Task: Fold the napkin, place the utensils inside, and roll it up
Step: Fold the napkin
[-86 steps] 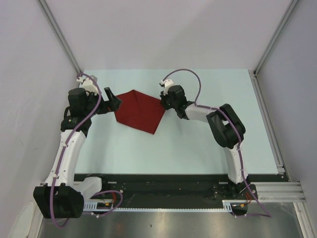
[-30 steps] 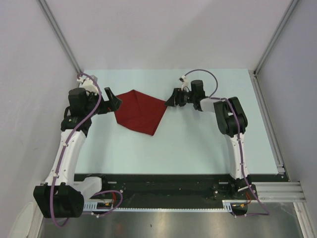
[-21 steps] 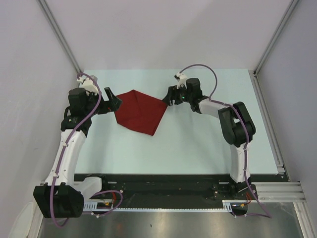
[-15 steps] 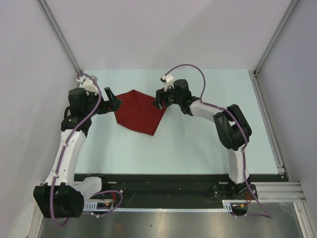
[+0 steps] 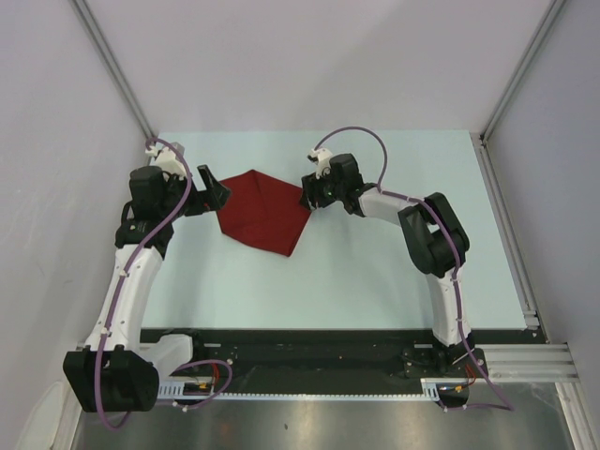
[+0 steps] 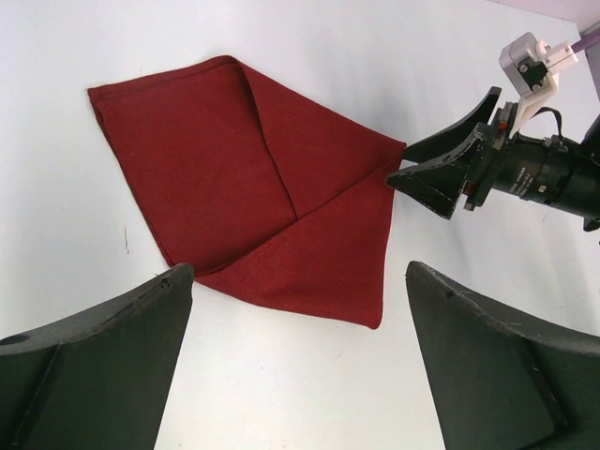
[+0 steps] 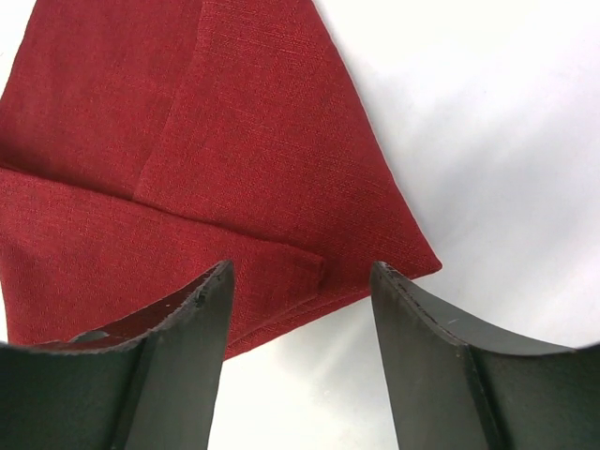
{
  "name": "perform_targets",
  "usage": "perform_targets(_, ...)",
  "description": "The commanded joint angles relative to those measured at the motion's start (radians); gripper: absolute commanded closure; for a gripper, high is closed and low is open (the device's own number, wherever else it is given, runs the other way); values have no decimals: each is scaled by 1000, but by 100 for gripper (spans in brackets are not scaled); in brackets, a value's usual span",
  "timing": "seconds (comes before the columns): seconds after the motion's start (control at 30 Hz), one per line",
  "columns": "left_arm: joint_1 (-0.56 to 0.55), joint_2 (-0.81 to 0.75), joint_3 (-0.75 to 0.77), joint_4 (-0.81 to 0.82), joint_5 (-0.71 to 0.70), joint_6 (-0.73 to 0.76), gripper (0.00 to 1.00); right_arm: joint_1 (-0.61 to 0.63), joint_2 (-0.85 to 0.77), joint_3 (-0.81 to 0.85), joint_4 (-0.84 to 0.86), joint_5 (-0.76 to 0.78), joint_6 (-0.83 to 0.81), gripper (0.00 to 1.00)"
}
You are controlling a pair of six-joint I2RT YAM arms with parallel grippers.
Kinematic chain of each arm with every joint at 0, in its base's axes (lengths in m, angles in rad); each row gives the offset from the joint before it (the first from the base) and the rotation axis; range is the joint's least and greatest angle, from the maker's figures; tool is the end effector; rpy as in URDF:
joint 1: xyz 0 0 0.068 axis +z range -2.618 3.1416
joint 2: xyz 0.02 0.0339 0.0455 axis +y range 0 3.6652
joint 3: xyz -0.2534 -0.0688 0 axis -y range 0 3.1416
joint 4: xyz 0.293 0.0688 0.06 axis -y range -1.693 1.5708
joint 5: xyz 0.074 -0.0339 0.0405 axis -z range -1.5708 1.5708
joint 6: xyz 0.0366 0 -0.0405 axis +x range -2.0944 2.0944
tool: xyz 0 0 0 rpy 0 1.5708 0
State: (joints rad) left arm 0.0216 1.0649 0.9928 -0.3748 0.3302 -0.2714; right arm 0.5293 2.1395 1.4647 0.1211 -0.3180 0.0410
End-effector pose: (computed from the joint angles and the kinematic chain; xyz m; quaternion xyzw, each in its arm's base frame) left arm 0.2919 -0.0056 0.3270 -0.0352 0.8386 -0.2035 0.5042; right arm 0.4390 0.2700 0.1336 -0.2833 0.8182 0.2680 0.4225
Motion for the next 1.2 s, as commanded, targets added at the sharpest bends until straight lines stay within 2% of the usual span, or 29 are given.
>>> perform_targets(0.0,0,-5,1,37,24,-9,0,5,3,40,0,-4,-27,37)
perform_targets(0.43,1,-5,1,37,26,-9,0,12,16,52,-9,-27,-27,47)
perform_targets(0.8,1,-10,1,39,27,-9,0,20,57,114,-81,-21,-38,55)
perform_targets(0.93,1,-8,1,40,27,-9,0,20,69,129,-90,-23,-38,67)
perform_targets(1.03,1,-8,1,39,26,-11,0,18,71,138,-90,-24,-38,87)
perform_targets(1.13,0,-9,1,39,27,-11,0,14,68,143,-81,-24,-32,99)
perform_targets(1.17,0,-10,1,39,27,-11,0,14,65,141,-71,-23,-29,100)
